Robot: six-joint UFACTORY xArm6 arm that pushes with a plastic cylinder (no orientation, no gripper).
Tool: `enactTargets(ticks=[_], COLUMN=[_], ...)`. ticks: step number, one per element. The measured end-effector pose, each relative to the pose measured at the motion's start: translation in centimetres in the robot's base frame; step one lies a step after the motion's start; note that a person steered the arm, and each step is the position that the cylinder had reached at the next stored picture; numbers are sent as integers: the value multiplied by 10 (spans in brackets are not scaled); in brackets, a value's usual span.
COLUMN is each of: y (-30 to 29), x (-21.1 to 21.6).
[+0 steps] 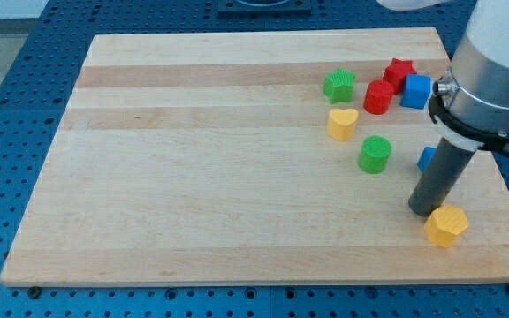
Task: Move the green circle into yellow hexagon on top
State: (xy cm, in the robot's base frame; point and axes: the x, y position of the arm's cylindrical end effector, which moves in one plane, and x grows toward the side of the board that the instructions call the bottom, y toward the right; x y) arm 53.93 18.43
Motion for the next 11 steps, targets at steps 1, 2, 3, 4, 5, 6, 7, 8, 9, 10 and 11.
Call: enactTargets(ticks=[1, 2, 3, 4, 5, 6, 7, 8, 9, 10, 11], y=[-5, -2, -2, -2, -13, -40, -42, -39, -38, -53, -86], x=[-27, -45, -66, -94, -115, -109, -84, -66, -77, -98, -86])
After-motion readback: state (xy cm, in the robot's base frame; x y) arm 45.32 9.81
